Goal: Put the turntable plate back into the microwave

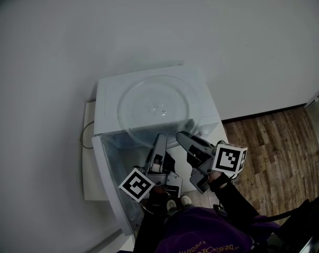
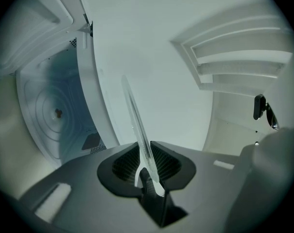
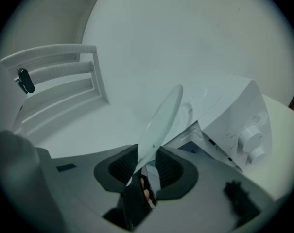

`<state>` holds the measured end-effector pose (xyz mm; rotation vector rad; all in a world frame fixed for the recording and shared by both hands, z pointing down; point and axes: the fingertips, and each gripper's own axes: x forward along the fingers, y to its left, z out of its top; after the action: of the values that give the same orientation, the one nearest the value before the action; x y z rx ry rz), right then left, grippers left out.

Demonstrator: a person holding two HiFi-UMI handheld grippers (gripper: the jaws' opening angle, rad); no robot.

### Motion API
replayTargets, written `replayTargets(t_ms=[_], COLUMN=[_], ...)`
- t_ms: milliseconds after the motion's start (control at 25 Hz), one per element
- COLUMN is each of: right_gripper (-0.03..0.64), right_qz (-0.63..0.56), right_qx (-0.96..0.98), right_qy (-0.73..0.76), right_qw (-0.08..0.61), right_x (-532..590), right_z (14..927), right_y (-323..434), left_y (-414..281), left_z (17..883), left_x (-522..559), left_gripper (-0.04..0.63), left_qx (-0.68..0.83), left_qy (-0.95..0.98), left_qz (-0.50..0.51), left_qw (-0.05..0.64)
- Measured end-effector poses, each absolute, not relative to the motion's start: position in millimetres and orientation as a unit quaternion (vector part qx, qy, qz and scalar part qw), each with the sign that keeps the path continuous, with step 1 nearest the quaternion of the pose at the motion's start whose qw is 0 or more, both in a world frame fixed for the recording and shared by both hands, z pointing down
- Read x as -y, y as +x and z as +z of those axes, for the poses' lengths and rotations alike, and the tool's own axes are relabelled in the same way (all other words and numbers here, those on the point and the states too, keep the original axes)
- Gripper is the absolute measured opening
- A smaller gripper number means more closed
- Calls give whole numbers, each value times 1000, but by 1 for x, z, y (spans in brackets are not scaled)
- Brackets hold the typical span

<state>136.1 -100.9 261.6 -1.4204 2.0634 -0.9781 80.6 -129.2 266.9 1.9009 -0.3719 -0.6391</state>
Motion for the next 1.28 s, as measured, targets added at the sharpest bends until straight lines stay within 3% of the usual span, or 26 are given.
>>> replayTargets(t_ms=[920, 1280], right_gripper=[118, 118], right_qz=[-381, -373], right_qx=[-762, -773], right_qy=[-473, -457], right_qw=[225, 234], right_x=[100, 48], right_z=[261, 256], right_y=[129, 108], left_y=[67, 47], left_z=[272, 264], left_x=[126, 74], left_gripper=[72, 71], left_qx=[219, 210], left_qy=[799, 814], left_qz=[-253, -261], left_qw=[499, 474])
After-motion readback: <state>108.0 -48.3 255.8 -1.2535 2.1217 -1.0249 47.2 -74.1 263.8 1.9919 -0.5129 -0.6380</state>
